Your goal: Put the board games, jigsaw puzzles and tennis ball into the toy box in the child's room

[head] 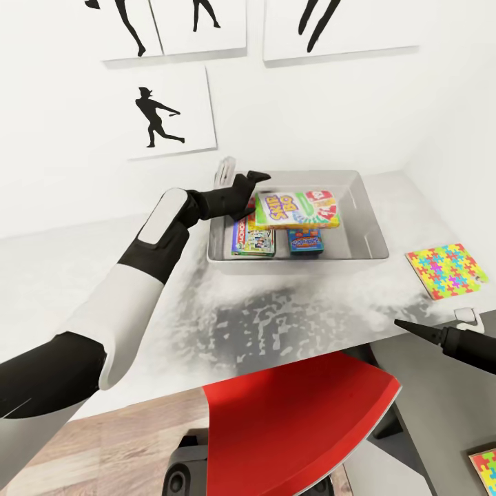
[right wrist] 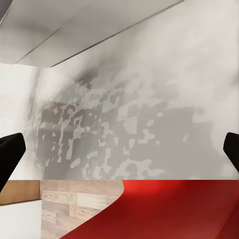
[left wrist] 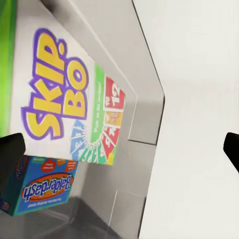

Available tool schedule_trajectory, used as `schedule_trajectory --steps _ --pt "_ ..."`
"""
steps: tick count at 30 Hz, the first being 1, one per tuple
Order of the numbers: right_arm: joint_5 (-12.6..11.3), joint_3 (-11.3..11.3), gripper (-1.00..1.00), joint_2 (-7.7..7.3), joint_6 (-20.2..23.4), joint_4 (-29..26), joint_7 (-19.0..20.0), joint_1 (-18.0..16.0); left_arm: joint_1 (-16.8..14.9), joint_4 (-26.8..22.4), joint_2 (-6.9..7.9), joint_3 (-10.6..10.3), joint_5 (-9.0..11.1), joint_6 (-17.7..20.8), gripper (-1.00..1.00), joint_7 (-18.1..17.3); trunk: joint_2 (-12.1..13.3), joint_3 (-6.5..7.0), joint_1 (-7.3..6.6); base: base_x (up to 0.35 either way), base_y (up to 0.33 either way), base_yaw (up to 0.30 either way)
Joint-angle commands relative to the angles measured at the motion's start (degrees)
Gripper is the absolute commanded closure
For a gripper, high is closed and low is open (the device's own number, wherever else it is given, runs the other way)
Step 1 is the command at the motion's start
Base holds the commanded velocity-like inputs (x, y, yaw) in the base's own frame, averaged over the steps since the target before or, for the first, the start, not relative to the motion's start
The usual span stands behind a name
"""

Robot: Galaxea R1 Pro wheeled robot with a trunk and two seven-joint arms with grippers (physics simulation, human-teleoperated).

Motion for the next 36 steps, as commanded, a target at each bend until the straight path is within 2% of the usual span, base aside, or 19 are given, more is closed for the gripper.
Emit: schedule_trajectory --steps 1,4,14,28,31,34,35,36 --pt "0.2 0.0 -1.00 -0.01 0.2 0.0 0.3 0.0 0.0 -0.3 0.00 0.0 0.6 0.0 -1.00 0.6 -0.1 -0.07 0.03 0.000 0.000 0.000" --pt "0.2 0.0 -1.00 -0.01 0.2 0.0 0.3 0.0 0.1 -1.0 0.02 0.0 0.9 0.0 -1.00 0.7 -0.1 -0.07 0.03 0.000 0.000 0.000" --pt "0.2 0.0 -1.00 -0.01 0.2 0.0 0.3 0.0 1.9 -4.7 0.11 0.0 3.7 0.0 -1.00 2.0 -0.1 -0.07 0.03 0.000 0.000 0.000" --pt "0.0 -0.1 -1.00 0.02 0.2 0.1 0.3 0.0 2.7 -6.6 -0.01 -0.5 4.3 0.0 -1.00 3.7 -0.1 -0.07 0.03 0.000 0.000 0.000" --pt "0.0 -0.2 -1.00 0.04 0.2 0.1 0.3 0.0 2.7 -6.7 -0.36 -1.5 4.2 0.0 -1.00 3.8 -0.1 -0.07 0.03 0.000 0.000 0.000" --pt "0.0 -1.0 -1.00 0.08 0.2 0.1 0.8 0.0 2.6 -7.1 -0.69 -4.8 4.3 0.0 -1.00 3.8 -0.1 -0.07 0.03 0.000 0.000 0.000" --pt "0.0 -1.0 -1.00 0.08 0.2 0.1 0.8 0.0 2.6 -7.1 -0.69 -4.8 4.3 0.0 -1.00 3.8 -0.1 -0.07 0.03 0.000 0.000 0.000" --pt "0.0 -1.5 -1.00 0.09 0.2 0.1 1.2 0.0 2.6 -7.6 -0.78 -6.3 4.4 0.0 -1.00 3.8 -0.1 -0.07 0.03 0.000 0.000 0.000"
